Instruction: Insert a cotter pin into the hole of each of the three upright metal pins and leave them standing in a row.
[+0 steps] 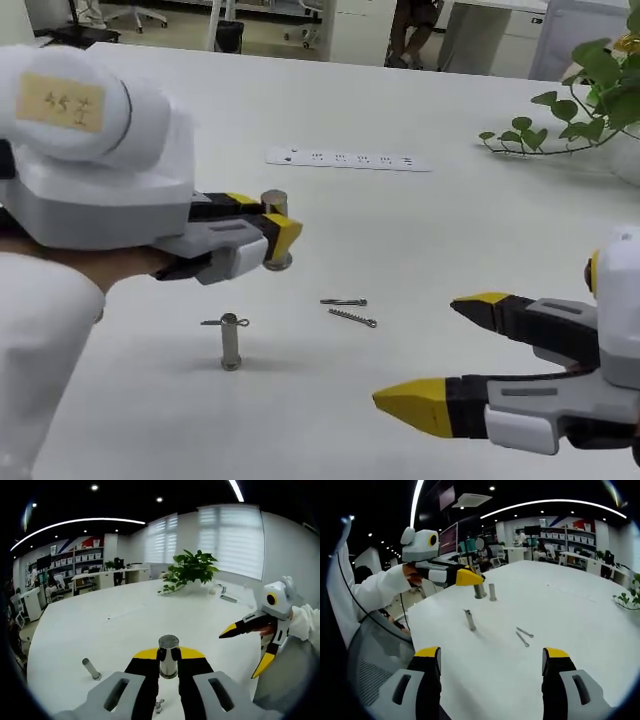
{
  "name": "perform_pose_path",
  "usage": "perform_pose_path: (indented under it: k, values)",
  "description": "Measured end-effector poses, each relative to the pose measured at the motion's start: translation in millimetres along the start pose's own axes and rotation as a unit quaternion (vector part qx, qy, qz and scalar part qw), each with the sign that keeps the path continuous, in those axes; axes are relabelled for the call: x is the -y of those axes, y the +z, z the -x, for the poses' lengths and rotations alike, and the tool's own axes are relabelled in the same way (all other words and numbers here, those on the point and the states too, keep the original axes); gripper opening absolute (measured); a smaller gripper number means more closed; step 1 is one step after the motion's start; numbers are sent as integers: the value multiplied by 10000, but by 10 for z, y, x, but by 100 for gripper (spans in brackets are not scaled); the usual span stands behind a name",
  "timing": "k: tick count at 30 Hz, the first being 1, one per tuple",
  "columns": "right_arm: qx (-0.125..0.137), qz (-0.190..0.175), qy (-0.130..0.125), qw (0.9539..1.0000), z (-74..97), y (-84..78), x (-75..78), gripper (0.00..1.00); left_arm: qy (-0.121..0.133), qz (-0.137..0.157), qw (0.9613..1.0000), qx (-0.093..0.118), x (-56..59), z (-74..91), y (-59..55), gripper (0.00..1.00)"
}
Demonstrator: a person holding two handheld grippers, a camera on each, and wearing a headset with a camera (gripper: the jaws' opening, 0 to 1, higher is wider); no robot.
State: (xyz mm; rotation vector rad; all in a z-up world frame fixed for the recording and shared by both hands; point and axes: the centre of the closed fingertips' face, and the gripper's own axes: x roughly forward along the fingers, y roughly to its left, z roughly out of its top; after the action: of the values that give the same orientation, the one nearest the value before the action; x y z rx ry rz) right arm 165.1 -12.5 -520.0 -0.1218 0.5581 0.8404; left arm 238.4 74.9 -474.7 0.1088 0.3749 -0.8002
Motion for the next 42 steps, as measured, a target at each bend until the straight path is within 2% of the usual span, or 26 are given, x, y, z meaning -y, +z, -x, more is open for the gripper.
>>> perform_pose_path:
  k: [2, 7, 12, 13, 22, 24, 26, 27, 29, 30, 37, 42]
  values:
    - [-15, -18, -40, 10000, 26, -24, 8, 81, 24, -23, 10000, -43, 56, -53, -46, 9]
    - [-48, -69, -105, 9999, 75, -73, 28, 81, -150, -84, 9996, -222, 223, -174, -172, 9]
    - [-29, -96, -130, 9999, 106, -78, 32, 81, -193, -50, 9993, -311, 323, -277, -278, 10]
    - [-29, -97, -137, 9999, 110, -79, 33, 81, -218, -293, 9986, -369, 347, -294, -317, 10]
    - [-80, -161, -117, 9998, 105, -123, 21, 81, -390, -246, 9962, -737, 524, -360, -595, 10]
    - [-68, -169, -105, 9998, 104, -122, 12, 81, -500, -185, 9953, -808, 568, -370, -659, 10]
    - [-69, -162, -93, 9998, 99, -123, 4, 81, -564, -296, 9946, -822, 604, -379, -718, 10]
    - [-77, -155, -90, 9998, 94, -125, 1, 81, -528, -270, 9938, -939, 601, -381, -770, 10]
    - [-88, -158, -81, 9998, 86, -132, -2, 81, -536, -307, 9931, -993, 602, -387, -813, 10]
    - [-98, -164, -68, 9998, 82, -140, -8, 81, -531, -233, 9930, -1027, 595, -383, -841, 10]
    - [-135, -162, -25, 9998, 59, -154, -25, 81, -465, -172, 9924, -1126, 562, -380, -924, 10]
    - [-158, -159, -22, 9997, 54, -168, -27, 81, -500, -232, 9920, -1132, 583, -380, -953, 10]
